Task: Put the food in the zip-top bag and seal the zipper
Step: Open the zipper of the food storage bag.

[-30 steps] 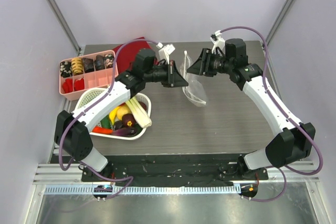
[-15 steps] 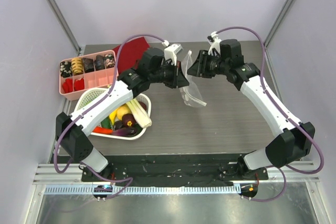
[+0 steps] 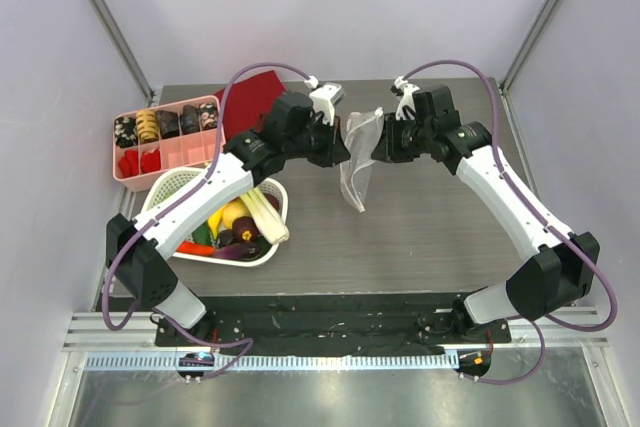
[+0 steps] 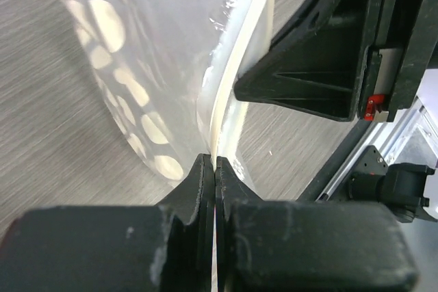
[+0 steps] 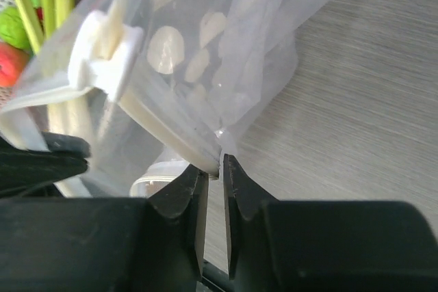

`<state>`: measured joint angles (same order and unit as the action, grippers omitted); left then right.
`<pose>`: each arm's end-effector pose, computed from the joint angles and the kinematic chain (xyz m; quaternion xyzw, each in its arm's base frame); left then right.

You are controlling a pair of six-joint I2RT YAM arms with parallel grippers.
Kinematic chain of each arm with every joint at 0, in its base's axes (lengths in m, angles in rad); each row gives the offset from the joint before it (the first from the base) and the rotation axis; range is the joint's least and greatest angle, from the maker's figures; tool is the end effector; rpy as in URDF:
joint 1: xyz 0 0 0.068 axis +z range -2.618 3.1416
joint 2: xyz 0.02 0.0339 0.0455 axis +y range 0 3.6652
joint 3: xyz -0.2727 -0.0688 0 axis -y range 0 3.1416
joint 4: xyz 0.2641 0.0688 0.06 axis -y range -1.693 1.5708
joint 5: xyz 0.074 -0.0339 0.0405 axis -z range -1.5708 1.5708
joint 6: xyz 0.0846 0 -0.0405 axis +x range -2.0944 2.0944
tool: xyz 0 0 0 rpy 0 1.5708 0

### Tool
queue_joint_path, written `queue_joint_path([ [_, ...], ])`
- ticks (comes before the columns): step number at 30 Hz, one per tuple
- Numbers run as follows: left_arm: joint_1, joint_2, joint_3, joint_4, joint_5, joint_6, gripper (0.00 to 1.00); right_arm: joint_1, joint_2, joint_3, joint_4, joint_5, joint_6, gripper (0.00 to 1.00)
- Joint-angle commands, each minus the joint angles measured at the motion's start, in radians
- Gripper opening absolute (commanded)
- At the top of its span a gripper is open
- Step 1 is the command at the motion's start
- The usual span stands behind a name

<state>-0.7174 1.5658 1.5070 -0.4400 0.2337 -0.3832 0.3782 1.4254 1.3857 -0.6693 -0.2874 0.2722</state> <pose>0.3059 -0.2929 0.3558 0.2007 0.8321 -0.3507 0.3799 0.3299 0.1569 0.3318 -0.1074 0.8948 0.2554 0.3501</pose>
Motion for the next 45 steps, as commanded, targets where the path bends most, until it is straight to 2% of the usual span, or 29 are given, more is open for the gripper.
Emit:
queue_joint_path([
  [1,0.016,-0.049,0.009,0.015,-0.031,0.0,0.0,-0.024,-0.045,0.003,-0.05,0.054,-0.07,0.18],
  [3,0.033,-0.046,0.006,0.015,-0.016,-0.026,0.0,-0.045,-0.045,0.016,-0.055,0.057,-0.091,0.15],
  [4,0.039,-0.044,0.004,0.018,-0.011,-0.034,0.0,-0.054,-0.045,0.021,-0.056,0.038,-0.097,0.12],
  [5,0.05,-0.044,0.001,0.017,-0.01,-0.042,0.0,-0.067,-0.046,0.027,-0.056,0.019,-0.105,0.03],
  [6,0.058,-0.04,-0.001,0.017,-0.008,-0.049,0.0,-0.076,-0.048,0.03,-0.056,0.008,-0.116,0.01],
  [9,0.091,-0.026,-0.007,0.0,-0.023,-0.068,0.0,-0.123,-0.06,0.048,-0.068,-0.097,-0.158,0.01],
  [14,0.176,0.014,-0.025,-0.037,-0.019,-0.115,0.0,-0.245,-0.086,0.093,-0.206,-0.33,-0.267,0.01],
  [17,0.197,0.049,-0.021,-0.034,0.054,-0.131,0.0,-0.269,-0.097,0.095,-0.318,-0.427,-0.362,0.01],
  [20,0.194,0.076,-0.027,0.012,0.185,-0.186,0.0,-0.266,-0.117,0.075,-0.384,-0.516,-0.399,0.01],
  [22,0.179,0.082,-0.027,0.036,0.24,-0.206,0.0,-0.257,-0.125,0.059,-0.383,-0.526,-0.398,0.01],
  [25,0.164,0.068,-0.053,0.107,0.294,-0.261,0.0,-0.237,-0.131,0.036,-0.29,-0.412,-0.351,0.01],
  [26,0.162,0.054,-0.065,0.141,0.306,-0.325,0.0,-0.237,-0.131,0.029,-0.255,-0.371,-0.302,0.01],
  [27,0.161,0.045,-0.076,0.183,0.311,-0.35,0.0,-0.236,-0.132,0.024,-0.187,-0.301,-0.279,0.02],
  [31,0.151,0.016,-0.093,0.222,0.286,-0.399,0.0,-0.222,-0.07,0.051,-0.102,-0.161,-0.189,0.09],
  [35,0.147,-0.024,-0.102,0.242,0.218,-0.428,0.0,-0.205,-0.007,0.101,-0.105,-0.137,-0.145,0.34],
  [41,0.118,-0.039,-0.099,0.25,0.161,-0.448,0.0,-0.173,0.05,0.113,-0.073,-0.17,-0.042,0.34],
  [43,0.111,-0.044,-0.1,0.228,0.095,-0.454,0.0,-0.171,0.053,0.113,-0.064,-0.183,0.001,0.36],
  [44,0.111,-0.046,-0.102,0.207,0.075,-0.457,0.0,-0.17,0.032,0.113,-0.047,-0.177,0.013,0.37],
  [45,0.111,-0.046,-0.096,0.195,0.046,-0.453,0.0,-0.171,0.012,0.099,-0.027,-0.17,0.051,0.46],
])
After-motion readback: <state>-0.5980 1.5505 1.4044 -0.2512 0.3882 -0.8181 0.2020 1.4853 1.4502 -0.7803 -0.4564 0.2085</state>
